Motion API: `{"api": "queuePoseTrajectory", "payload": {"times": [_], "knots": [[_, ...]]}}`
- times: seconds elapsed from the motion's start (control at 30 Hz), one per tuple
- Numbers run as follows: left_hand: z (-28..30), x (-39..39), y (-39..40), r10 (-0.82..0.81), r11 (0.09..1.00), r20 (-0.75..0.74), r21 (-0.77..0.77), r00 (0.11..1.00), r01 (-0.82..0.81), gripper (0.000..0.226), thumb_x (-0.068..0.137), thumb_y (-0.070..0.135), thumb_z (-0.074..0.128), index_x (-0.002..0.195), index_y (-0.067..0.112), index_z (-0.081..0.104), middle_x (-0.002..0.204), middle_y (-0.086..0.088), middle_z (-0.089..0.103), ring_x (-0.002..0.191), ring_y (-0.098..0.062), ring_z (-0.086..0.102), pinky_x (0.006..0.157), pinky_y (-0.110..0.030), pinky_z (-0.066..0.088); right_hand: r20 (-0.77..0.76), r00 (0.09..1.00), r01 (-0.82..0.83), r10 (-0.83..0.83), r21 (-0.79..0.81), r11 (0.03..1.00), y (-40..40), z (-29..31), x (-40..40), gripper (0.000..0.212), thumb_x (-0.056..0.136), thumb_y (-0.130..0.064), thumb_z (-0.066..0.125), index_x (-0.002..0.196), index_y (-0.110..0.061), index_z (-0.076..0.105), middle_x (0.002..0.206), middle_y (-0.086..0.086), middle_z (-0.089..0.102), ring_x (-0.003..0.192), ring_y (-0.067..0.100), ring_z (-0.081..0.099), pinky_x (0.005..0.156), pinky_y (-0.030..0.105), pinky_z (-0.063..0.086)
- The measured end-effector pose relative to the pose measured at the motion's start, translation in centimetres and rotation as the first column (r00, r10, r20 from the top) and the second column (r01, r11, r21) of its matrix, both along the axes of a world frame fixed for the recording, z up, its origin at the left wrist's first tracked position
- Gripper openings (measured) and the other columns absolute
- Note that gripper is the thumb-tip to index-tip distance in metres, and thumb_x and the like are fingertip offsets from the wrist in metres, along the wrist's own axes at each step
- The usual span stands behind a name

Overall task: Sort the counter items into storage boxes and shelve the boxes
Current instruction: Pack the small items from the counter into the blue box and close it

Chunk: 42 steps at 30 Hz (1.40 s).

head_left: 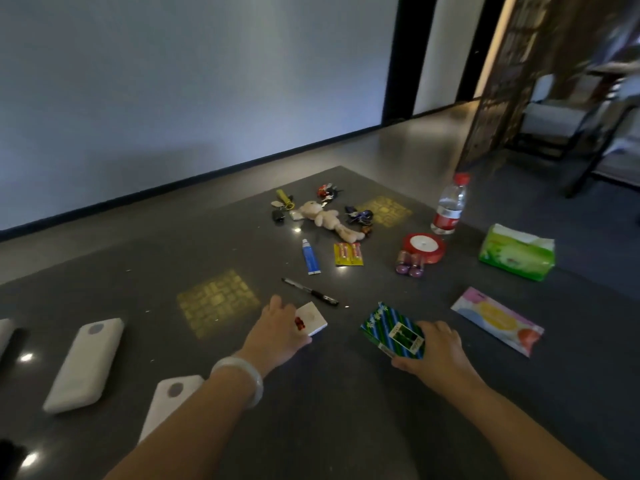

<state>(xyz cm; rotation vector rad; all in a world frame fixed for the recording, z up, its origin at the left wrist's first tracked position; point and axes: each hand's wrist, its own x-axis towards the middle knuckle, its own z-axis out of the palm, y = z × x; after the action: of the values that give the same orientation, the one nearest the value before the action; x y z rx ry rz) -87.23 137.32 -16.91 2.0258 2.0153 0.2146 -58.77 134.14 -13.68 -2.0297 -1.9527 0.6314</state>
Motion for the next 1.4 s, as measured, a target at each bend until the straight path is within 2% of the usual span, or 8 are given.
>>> {"api": "queuePoseTrajectory", "payload": {"times": [0.17, 0.27, 0.6, 0.9, 1.03, 1.23, 1.33, 1.4], "knots": [[1.6, 8.2, -1.3, -0.132, 0.991, 0.184, 0.035, 0.974, 0.128, 0.062, 0.077, 0.051, 0.070, 0.122, 0.016, 0.043, 0.125, -0.004, 0.042, 0.109, -0.024, 0.055, 0.085, -0.032, 0.048, 0.019, 0.978, 0.203, -0.206, 0.094, 0.975, -3.6, 1.9, 4.7, 0.083, 0.067, -0.052, 0.080, 0.133, -0.018, 0.045, 0.128, 0.002, 0.045, 0.122, 0.021, 0.037, 0.098, 0.033, 0.038], [3.2, 14.0, -3.0, -0.222, 0.975, 0.233, 0.028, 0.947, 0.222, 0.062, 0.078, 0.053, 0.070, 0.118, 0.017, 0.040, 0.123, -0.002, 0.044, 0.107, -0.023, 0.057, 0.076, -0.028, 0.042, 0.023, 0.950, 0.304, -0.312, 0.164, 0.938, -6.6, 3.3, 8.2, 0.088, 0.070, -0.053, 0.077, 0.139, -0.015, 0.038, 0.133, 0.004, 0.042, 0.123, 0.022, 0.035, 0.102, 0.036, 0.036], [8.1, 33.5, -14.3, -0.393, 0.893, 0.472, -0.007, 0.789, 0.449, 0.079, 0.069, 0.053, 0.078, 0.131, 0.023, 0.039, 0.126, 0.001, 0.047, 0.104, -0.013, 0.051, 0.079, -0.025, 0.041, -0.011, 0.808, 0.555, -0.589, 0.346, 0.756, -22.6, 8.0, 22.1, 0.077, 0.071, -0.056, 0.074, 0.130, -0.016, 0.045, 0.122, 0.002, 0.044, 0.112, 0.017, 0.035, 0.093, 0.030, 0.036], [10.5, 46.0, -28.4, -0.543, 0.768, 0.531, -0.001, 0.651, 0.641, 0.060, 0.070, 0.052, 0.076, 0.110, 0.024, 0.042, 0.098, 0.006, 0.060, 0.082, -0.004, 0.059, 0.057, -0.018, 0.043, -0.050, 0.654, 0.727, -0.755, 0.317, 0.609, -38.6, 7.9, 31.6, 0.071, 0.073, -0.057, 0.072, 0.123, -0.014, 0.046, 0.118, 0.003, 0.042, 0.112, 0.021, 0.035, 0.099, 0.034, 0.033], [10.2, 49.0, -33.0, -0.542, 0.766, 0.543, 0.004, 0.642, 0.643, 0.057, 0.072, 0.050, 0.077, 0.104, 0.021, 0.041, 0.091, 0.005, 0.061, 0.074, -0.004, 0.061, 0.048, -0.013, 0.039, -0.051, 0.616, 0.767, -0.786, 0.267, 0.584, -43.1, 6.6, 33.7, 0.080, 0.074, -0.063, 0.068, 0.134, -0.015, 0.044, 0.122, 0.002, 0.044, 0.117, 0.021, 0.036, 0.102, 0.032, 0.032], [8.9, 51.5, -36.2, -0.480, 0.838, 0.544, 0.051, 0.688, 0.544, 0.042, 0.086, 0.022, 0.070, 0.114, 0.017, 0.039, 0.101, 0.001, 0.058, 0.076, -0.004, 0.057, 0.049, -0.013, 0.041, -0.028, 0.618, 0.754, -0.786, 0.306, 0.582, -45.4, 5.2, 34.1, 0.080, 0.075, -0.057, 0.071, 0.133, -0.012, 0.040, 0.122, 0.003, 0.045, 0.115, 0.019, 0.039, 0.097, 0.030, 0.037], [8.5, 52.1, -36.8, -0.433, 0.859, 0.577, 0.033, 0.692, 0.510, 0.045, 0.088, 0.005, 0.058, 0.129, 0.011, 0.043, 0.108, -0.003, 0.061, 0.091, -0.013, 0.062, 0.072, -0.028, 0.056, 0.007, 0.633, 0.738, -0.774, 0.299, 0.605, -45.3, 5.2, 33.7, 0.081, 0.075, -0.058, 0.070, 0.134, -0.014, 0.036, 0.128, 0.003, 0.046, 0.117, 0.019, 0.041, 0.096, 0.031, 0.040], [8.3, 52.2, -37.1, -0.397, 0.868, 0.599, -0.001, 0.695, 0.497, 0.051, 0.088, 0.000, 0.050, 0.137, 0.011, 0.039, 0.116, -0.006, 0.060, 0.102, -0.017, 0.060, 0.086, -0.036, 0.055, 0.031, 0.640, 0.730, -0.768, 0.287, 0.620, -45.2, 5.1, 33.5, 0.082, 0.076, -0.059, 0.069, 0.135, -0.014, 0.034, 0.131, 0.003, 0.045, 0.120, 0.020, 0.041, 0.097, 0.031, 0.040]]}}
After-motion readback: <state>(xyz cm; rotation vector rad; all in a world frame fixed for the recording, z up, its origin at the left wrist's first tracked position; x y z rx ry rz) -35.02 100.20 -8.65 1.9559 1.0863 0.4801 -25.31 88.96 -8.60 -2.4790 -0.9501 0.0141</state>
